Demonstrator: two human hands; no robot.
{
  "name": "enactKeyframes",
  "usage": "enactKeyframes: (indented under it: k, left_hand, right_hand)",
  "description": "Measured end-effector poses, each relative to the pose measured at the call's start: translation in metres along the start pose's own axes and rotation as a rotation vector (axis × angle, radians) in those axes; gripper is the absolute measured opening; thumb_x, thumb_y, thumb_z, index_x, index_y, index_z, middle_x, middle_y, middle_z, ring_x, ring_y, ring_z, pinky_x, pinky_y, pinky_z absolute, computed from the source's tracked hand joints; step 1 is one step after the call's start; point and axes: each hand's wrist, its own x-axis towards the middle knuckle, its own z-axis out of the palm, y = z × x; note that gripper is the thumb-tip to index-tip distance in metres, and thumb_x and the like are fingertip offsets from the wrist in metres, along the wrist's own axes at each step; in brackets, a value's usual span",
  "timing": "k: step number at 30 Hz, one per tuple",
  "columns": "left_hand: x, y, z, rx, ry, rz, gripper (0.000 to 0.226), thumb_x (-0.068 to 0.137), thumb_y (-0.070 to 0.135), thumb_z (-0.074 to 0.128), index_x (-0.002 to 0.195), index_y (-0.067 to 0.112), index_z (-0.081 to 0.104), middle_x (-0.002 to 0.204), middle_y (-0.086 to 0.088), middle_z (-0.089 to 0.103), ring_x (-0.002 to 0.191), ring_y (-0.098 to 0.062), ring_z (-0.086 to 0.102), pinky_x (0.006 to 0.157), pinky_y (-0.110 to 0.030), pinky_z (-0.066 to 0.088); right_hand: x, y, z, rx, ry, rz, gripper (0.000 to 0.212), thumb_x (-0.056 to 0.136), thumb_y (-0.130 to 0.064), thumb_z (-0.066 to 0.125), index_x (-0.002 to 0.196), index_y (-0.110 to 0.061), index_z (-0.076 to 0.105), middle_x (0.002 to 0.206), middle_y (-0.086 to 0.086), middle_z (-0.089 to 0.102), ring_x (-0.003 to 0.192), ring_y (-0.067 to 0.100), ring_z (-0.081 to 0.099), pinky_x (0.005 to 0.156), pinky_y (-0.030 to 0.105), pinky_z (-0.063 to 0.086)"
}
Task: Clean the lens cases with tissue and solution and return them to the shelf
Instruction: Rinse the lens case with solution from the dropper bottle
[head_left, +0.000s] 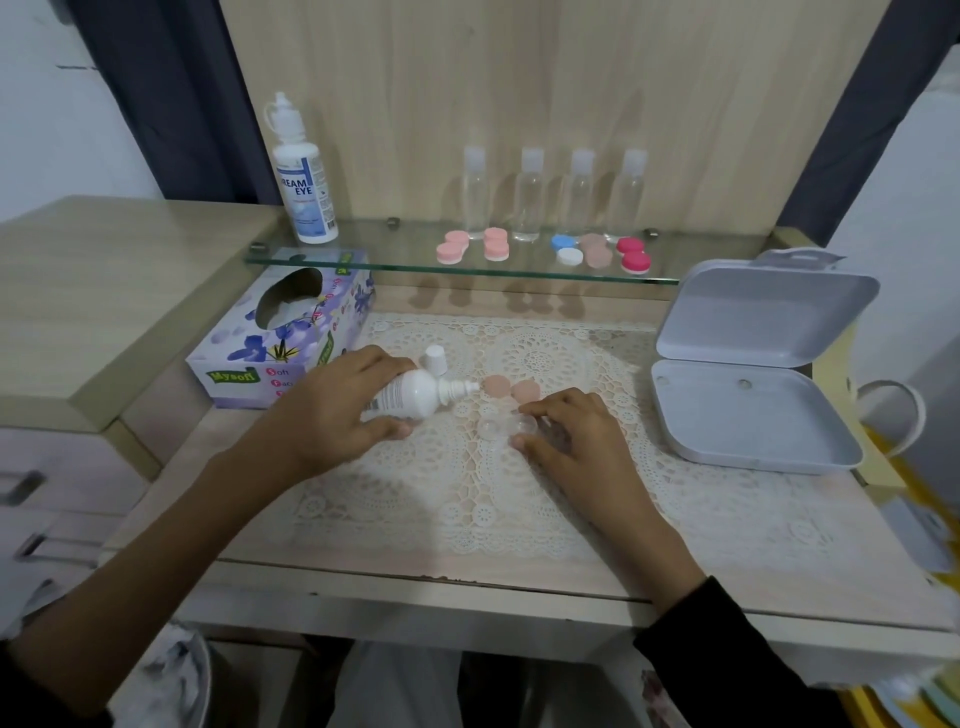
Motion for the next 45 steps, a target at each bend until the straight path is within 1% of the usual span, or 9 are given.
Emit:
enactKeyframes:
  k: [6, 9, 11, 13, 15, 20, 24, 32, 45]
  left_hand:
    - [-0.002, -0.001, -0.005, 0.126, -0.022, 0.045, 0.066, 0.075, 0.059, 0.048, 0.124, 0.015, 0.057, 0.106, 0.001, 0.058, 0.092, -0.017, 0.055, 0.073, -0.034, 0.049]
    - [-0.002, 0.0, -0.004, 0.155, -0.054, 0.058, 0.065, 0.075, 0.058, 0.049, 0.124, 0.015, 0.057, 0.106, 0.002, 0.057, 0.092, -0.017, 0.055, 0.072, -0.032, 0.049]
    - [-0.001, 0.002, -0.002, 0.189, -0.069, 0.077, 0.061, 0.076, 0.052, 0.057, 0.124, 0.016, 0.057, 0.106, 0.001, 0.056, 0.092, -0.017, 0.054, 0.071, -0.031, 0.048]
    - [0.001, 0.005, -0.001, 0.229, -0.075, 0.089, 0.056, 0.074, 0.038, 0.073, 0.123, 0.015, 0.059, 0.105, -0.001, 0.058, 0.091, -0.021, 0.055, 0.07, -0.032, 0.047]
    - [0.002, 0.009, -0.002, 0.263, -0.075, 0.089, 0.058, 0.069, 0.029, 0.081, 0.121, 0.015, 0.061, 0.104, -0.003, 0.06, 0.09, -0.023, 0.057, 0.068, -0.032, 0.047]
    - [0.007, 0.017, -0.006, 0.289, -0.054, 0.122, 0.058, 0.063, 0.025, 0.085, 0.116, 0.012, 0.064, 0.1, -0.006, 0.062, 0.085, -0.026, 0.059, 0.065, -0.038, 0.051]
    - [0.016, 0.022, -0.01, 0.363, -0.047, 0.187, 0.062, 0.051, 0.02, 0.091, 0.107, 0.008, 0.067, 0.097, -0.011, 0.064, 0.078, -0.029, 0.061, 0.064, -0.039, 0.049]
    - [0.027, 0.03, -0.015, 0.428, 0.012, 0.268, 0.062, 0.04, 0.016, 0.092, 0.098, 0.007, 0.071, 0.087, -0.009, 0.064, 0.07, -0.029, 0.059, 0.058, -0.039, 0.047]
    - [0.029, 0.029, -0.013, 0.385, 0.037, 0.258, 0.058, 0.038, 0.014, 0.092, 0.092, 0.006, 0.074, 0.079, -0.01, 0.064, 0.065, -0.031, 0.058, 0.055, -0.037, 0.045]
  right_hand:
    - [0.0, -0.001, 0.0, 0.006, -0.007, 0.011, 0.03, 0.085, -0.026, 0.072, 0.113, -0.018, 0.069, 0.101, -0.011, 0.055, 0.1, 0.005, 0.042, 0.08, 0.007, 0.029]
    - [0.0, -0.001, -0.001, -0.002, -0.005, 0.0, 0.03, 0.085, -0.025, 0.072, 0.113, -0.017, 0.07, 0.102, -0.01, 0.056, 0.1, 0.006, 0.042, 0.08, 0.006, 0.029]
    - [0.0, -0.001, -0.001, 0.0, -0.007, 0.001, 0.03, 0.085, -0.025, 0.073, 0.113, -0.017, 0.07, 0.101, -0.011, 0.055, 0.1, 0.005, 0.041, 0.08, 0.004, 0.029]
    - [0.0, -0.001, -0.001, 0.0, -0.006, -0.003, 0.03, 0.084, -0.025, 0.073, 0.113, -0.017, 0.07, 0.101, -0.011, 0.055, 0.099, 0.005, 0.041, 0.08, 0.004, 0.028]
    - [0.0, -0.001, -0.001, -0.001, -0.002, -0.009, 0.029, 0.084, -0.025, 0.073, 0.112, -0.017, 0.07, 0.101, -0.01, 0.056, 0.099, 0.006, 0.042, 0.08, 0.004, 0.028]
    - [0.0, 0.0, -0.001, -0.006, 0.001, -0.023, 0.028, 0.084, -0.024, 0.073, 0.111, -0.016, 0.07, 0.1, -0.009, 0.056, 0.098, 0.007, 0.042, 0.079, 0.006, 0.029]
    - [0.0, 0.001, 0.0, -0.006, 0.002, -0.024, 0.029, 0.084, -0.025, 0.073, 0.111, -0.016, 0.07, 0.101, -0.01, 0.056, 0.099, 0.008, 0.043, 0.08, 0.005, 0.029]
    - [0.0, 0.002, 0.001, -0.006, 0.002, -0.024, 0.03, 0.083, -0.026, 0.074, 0.112, -0.016, 0.07, 0.1, -0.011, 0.055, 0.099, 0.008, 0.043, 0.081, 0.006, 0.029]
    - [0.001, 0.004, 0.002, -0.022, -0.002, -0.037, 0.03, 0.084, -0.027, 0.073, 0.112, -0.015, 0.07, 0.101, -0.007, 0.057, 0.097, 0.01, 0.043, 0.08, 0.009, 0.03]
